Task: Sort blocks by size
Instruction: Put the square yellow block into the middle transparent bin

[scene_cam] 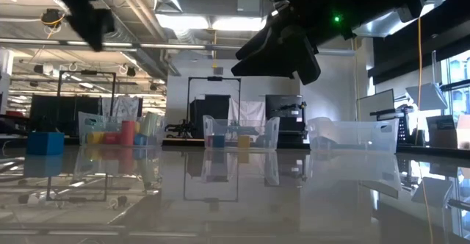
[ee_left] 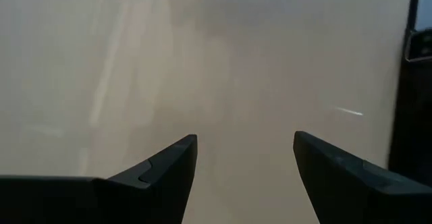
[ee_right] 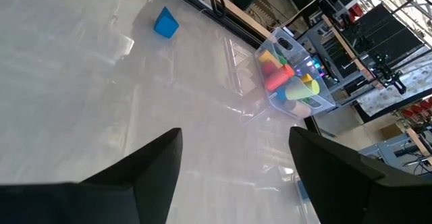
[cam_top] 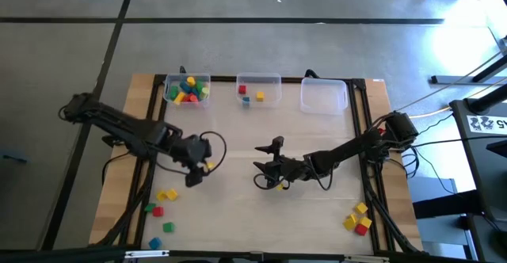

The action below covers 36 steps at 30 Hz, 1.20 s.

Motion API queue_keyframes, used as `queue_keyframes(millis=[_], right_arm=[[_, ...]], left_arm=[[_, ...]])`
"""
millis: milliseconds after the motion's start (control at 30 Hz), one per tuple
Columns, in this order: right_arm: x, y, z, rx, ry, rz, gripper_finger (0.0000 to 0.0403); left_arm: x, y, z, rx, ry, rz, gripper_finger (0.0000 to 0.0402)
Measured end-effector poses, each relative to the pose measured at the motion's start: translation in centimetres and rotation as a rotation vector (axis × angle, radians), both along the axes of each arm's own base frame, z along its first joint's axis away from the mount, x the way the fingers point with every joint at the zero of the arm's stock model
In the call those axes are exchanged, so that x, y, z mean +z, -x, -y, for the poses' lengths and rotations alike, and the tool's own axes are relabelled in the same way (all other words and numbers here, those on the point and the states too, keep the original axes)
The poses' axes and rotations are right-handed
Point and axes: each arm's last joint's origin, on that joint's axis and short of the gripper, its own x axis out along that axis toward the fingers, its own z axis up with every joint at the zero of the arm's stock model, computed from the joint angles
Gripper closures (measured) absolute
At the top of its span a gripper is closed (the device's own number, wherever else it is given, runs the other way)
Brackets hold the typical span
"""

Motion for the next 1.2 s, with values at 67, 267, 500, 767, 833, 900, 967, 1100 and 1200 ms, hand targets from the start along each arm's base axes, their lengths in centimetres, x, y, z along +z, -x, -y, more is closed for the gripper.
queue_keyframes(millis=[67, 267, 500, 767, 833, 900, 967, 1100, 1200], right_arm=[[0.0, 0.0, 0.0, 0.000, 0.000, 0.000, 0.0125], [0.0, 0.0, 0.0, -0.001, -0.002, 0.001, 0.0125], [0.0, 0.0, 0.0, -0.001, -0.002, 0.001, 0.0125], [0.0, 0.0, 0.0, -0.001, -0.002, 0.001, 0.0125], [0.0, 0.0, 0.0, 0.000, -0.002, 0.000, 0.0125], [0.0, 0.0, 0.0, 0.000, -0.002, 0.000, 0.0125], [0.0, 0.0, 0.0, 0.000, -0.002, 0.001, 0.0125], [0.0, 0.0, 0.0, 0.000, -0.002, 0.000, 0.0125], [0.0, 0.0, 0.0, 0.000, -0.002, 0.000, 0.0125]], left_arm=[[-0.3, 0.5, 0.9, 0.018, 0.027, -0.030, 0.0159], [-0.6, 1.7, 3.5, 0.097, 0.102, -0.092, 0.0159], [-1.5, 3.6, 5.5, 0.275, 0.109, -0.214, 0.0159], [-3.2, 5.1, 7.8, 0.363, 0.046, -0.347, 0.0159], [-3.7, 5.3, 8.5, 0.366, 0.034, -0.361, 0.0159], [-4.1, 5.5, 9.0, 0.369, 0.019, -0.375, 0.0159], [-4.6, 5.7, 9.6, 0.368, 0.001, -0.389, 0.0159], [-5.6, 5.9, 10.5, 0.361, -0.036, -0.425, 0.0159], [-6.3, 5.9, 11.0, 0.345, -0.056, -0.458, 0.0159]])
